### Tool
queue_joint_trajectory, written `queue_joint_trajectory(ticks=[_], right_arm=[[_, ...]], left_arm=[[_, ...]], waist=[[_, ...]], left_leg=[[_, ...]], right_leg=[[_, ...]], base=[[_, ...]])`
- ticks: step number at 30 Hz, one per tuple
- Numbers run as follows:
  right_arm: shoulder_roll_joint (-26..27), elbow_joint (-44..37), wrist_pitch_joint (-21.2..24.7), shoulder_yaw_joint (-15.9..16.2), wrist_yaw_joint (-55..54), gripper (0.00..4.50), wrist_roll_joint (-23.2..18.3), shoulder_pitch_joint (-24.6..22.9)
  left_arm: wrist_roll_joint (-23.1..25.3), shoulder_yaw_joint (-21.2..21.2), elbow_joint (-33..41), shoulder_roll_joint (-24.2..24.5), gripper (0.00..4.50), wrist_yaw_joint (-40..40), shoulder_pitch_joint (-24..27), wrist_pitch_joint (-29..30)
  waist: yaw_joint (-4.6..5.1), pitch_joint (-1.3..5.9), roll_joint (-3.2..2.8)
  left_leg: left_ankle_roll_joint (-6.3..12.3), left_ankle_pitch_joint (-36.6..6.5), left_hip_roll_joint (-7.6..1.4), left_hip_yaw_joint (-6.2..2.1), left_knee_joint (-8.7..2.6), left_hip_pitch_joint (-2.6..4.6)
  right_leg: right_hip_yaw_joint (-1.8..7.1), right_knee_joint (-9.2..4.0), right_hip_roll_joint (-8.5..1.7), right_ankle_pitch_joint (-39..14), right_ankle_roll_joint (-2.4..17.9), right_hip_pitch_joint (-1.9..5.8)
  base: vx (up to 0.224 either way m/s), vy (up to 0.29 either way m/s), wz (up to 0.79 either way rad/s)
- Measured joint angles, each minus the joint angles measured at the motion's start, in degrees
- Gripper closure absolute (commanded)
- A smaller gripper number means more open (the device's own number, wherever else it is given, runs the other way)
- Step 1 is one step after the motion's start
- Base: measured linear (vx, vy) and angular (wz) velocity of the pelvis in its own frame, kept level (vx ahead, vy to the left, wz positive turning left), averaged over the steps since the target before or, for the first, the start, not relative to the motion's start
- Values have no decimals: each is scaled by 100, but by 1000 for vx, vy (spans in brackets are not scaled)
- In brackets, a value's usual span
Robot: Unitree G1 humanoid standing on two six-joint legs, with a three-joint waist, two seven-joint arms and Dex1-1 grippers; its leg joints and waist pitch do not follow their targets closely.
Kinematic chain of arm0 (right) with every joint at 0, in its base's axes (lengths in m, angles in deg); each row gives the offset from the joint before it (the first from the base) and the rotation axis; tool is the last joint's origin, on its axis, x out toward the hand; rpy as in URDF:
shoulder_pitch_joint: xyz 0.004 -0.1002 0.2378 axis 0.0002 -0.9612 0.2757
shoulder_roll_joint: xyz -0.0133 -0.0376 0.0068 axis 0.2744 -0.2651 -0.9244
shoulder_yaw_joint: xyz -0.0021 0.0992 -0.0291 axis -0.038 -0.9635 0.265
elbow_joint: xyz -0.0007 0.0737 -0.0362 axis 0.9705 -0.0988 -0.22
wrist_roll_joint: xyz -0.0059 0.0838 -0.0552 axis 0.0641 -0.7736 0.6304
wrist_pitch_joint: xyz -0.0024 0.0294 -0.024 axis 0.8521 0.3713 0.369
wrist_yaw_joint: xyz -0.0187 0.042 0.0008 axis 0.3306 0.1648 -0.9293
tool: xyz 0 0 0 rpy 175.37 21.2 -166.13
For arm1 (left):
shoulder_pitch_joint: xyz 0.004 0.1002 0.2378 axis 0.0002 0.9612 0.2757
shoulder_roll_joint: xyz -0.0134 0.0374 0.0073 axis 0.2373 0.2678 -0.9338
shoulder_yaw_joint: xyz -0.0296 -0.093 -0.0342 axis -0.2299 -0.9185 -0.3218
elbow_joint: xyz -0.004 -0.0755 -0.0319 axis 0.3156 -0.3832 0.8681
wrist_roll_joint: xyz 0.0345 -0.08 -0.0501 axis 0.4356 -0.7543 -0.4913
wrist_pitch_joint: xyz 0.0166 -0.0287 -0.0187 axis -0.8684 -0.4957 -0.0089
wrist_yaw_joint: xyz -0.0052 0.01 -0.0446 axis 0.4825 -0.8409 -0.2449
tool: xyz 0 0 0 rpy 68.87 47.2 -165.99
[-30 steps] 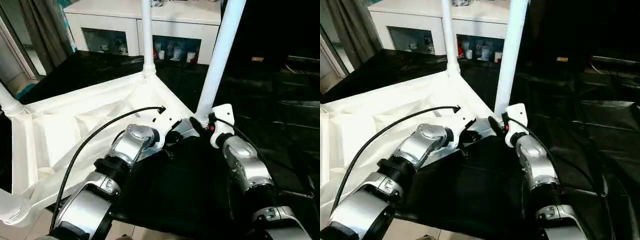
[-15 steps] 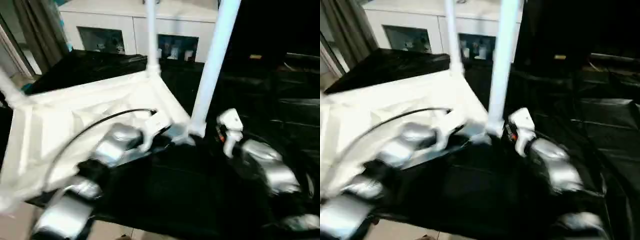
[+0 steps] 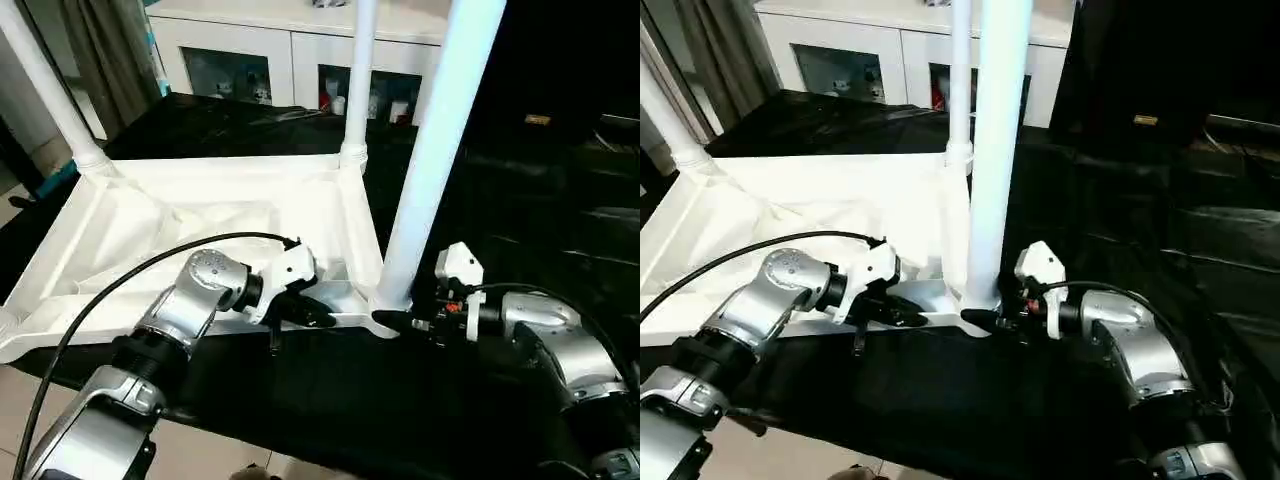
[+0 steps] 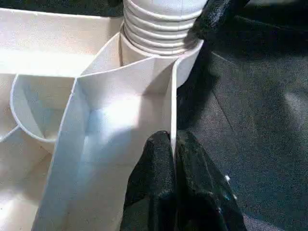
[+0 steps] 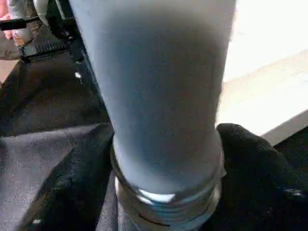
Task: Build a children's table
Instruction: Rotate leg to tighten
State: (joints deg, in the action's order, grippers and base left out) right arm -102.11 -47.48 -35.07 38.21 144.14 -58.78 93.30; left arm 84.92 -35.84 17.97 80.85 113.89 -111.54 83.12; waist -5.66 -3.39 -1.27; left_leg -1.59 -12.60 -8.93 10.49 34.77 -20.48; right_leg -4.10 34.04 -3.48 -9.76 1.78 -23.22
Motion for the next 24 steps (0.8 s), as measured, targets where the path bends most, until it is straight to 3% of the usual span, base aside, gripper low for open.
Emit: queue_joint_trajectory(ticks=[2,11,15,19,24], right_arm=[[-1,-12,27,2,18,163,-6,-1],[150,-14,89,-85,-199,173,-19,-102],[877,722,-155,-565,-1590,174,12,118],[1234,1029,-331,-761,-2530,174,94,239],[1932,1885,-579,-1176,-4611,174,357,857]], left_arm=[[0,0,9,4,450,0,6,1],[4,-11,50,-41,450,-85,66,35],[220,-189,-375,-500,450,-1068,-179,224],[379,-211,-675,-851,450,-1745,-363,280],[577,-341,-1319,-1741,450,-3279,-804,674]], waist=[[0,0,0],[12,0,1],[100,4,6],[115,9,-1],[142,10,-3]], left_leg=[[9,5,0,0,0,0],[8,6,-1,0,0,4],[-31,-3,-2,3,12,18],[-33,-3,-2,2,7,38],[-49,5,0,2,6,39]], right_leg=[[-1,0,0,0,0,0],[-1,2,0,0,0,2],[2,6,0,4,4,14],[3,10,1,4,3,29],[6,-2,1,5,5,38]], base=[[0,0,0],[0,0,0],[0,0,0],[0,0,0],[0,0,0]])
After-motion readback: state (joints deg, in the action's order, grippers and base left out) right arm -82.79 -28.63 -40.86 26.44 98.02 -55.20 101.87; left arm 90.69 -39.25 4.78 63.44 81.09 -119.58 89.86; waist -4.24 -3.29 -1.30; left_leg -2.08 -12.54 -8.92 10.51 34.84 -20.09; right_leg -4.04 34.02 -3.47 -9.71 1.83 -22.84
